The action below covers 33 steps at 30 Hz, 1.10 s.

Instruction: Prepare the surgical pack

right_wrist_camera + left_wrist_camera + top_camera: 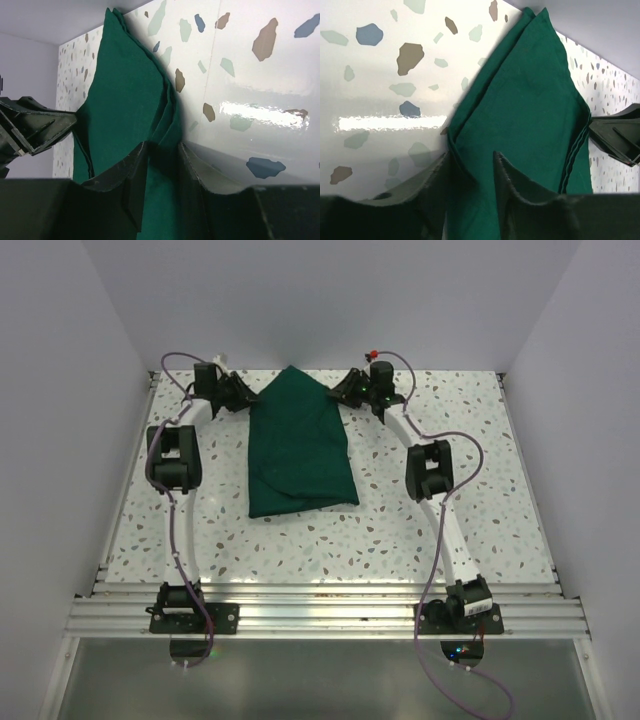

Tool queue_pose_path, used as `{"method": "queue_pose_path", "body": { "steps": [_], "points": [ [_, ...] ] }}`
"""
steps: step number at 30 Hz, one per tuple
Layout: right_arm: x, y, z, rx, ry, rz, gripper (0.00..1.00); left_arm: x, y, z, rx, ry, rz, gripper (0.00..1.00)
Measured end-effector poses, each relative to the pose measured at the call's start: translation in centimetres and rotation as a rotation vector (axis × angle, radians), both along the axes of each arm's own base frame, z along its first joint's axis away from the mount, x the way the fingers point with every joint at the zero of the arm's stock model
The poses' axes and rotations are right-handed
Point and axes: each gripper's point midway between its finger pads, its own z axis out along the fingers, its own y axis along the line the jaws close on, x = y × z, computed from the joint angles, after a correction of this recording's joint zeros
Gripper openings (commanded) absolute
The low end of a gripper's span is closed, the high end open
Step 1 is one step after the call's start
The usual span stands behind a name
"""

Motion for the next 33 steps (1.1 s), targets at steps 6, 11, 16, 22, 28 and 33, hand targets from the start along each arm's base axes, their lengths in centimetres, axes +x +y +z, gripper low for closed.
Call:
{"method": "queue_pose_path", "body": {
  "steps": [6,11,16,22,28,33],
  "points": [
    [0.1,0.1,-0.7,0.024,0.035,-0.03,0.0,0.3,0.0,-0.5,-0.033,0.026,0.0,0.0],
    [-0.1,0.5,-0.4,0.097,0.095,-0.04,0.0,0.2,-0.7,0.6,-0.098,0.034,-0.02,0.0],
    [-1.0,0.9,0.8,0.126,0.136,-0.021,0.0,-1.3,-1.2,2.6,-0.126,0.045,-0.048,0.0],
    [-3.7,1.2,5.9,0.149,0.189,0.042,0.0,-5.6,-1.9,7.2,-0.142,0.047,-0.088,0.0],
    [-7.3,1.0,13.1,0.153,0.197,0.103,0.0,-9.2,-2.6,11.9,-0.147,-0.004,-0.136,0.0],
    [-11.1,0.6,15.0,0.117,0.238,0.154,0.0,-12.4,-3.1,13.0,-0.15,0.0,-0.173,0.0]
  ]
}}
